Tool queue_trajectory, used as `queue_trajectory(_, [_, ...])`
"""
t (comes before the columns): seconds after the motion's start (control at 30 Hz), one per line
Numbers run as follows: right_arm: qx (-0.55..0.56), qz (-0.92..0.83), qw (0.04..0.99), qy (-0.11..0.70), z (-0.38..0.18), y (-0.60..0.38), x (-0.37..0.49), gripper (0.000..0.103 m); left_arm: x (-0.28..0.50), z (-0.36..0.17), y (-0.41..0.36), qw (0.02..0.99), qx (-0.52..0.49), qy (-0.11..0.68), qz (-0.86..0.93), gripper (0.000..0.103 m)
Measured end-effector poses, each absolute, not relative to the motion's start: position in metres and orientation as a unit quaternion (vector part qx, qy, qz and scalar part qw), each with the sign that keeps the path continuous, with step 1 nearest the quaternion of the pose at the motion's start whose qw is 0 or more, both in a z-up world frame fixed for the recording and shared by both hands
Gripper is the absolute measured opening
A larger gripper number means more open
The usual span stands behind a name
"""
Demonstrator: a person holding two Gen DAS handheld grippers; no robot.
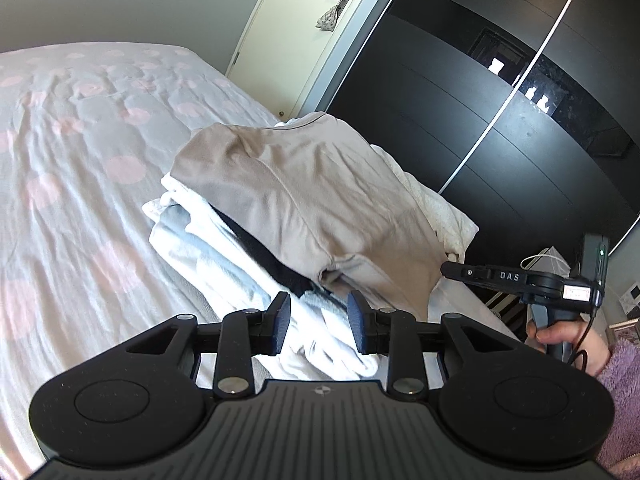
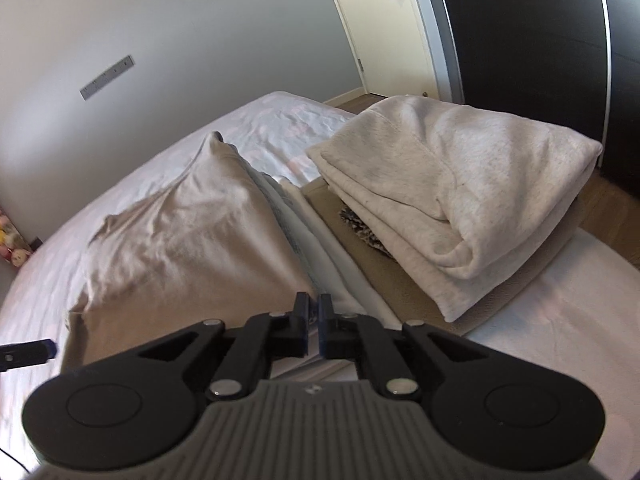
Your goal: Fold clothes
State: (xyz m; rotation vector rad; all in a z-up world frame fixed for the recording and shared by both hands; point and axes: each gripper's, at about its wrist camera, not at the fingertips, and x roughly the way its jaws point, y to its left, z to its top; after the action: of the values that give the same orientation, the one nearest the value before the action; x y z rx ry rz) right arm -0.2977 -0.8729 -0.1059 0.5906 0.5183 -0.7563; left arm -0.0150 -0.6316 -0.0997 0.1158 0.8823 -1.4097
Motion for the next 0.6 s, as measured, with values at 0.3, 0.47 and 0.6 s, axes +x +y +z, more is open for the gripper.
queue_trajectory(0.3, [0.244, -0.404, 0.844, 0.255, -0.089, -0.836, -0.320, 0.011, -0.034, -0.072, -0.599, 0.693, 0.071, 0.360, -0.621, 0.038])
queue_trajectory(0.47, [0.211, -0.381, 0.865, 0.249, -0.062, -0.785, -0.313, 0.029, -0.048, -0.050, -0.583, 0.714, 0.091, 0.320, -0.616, 0.041])
queue_trajectory(0.6, [0.191, -0.367, 0.878, 0.242, -0.038, -0.745, -0.304, 0.039, -0.059, -0.035, -0.569, 0.728, 0.101, 0.292, -0.612, 0.047])
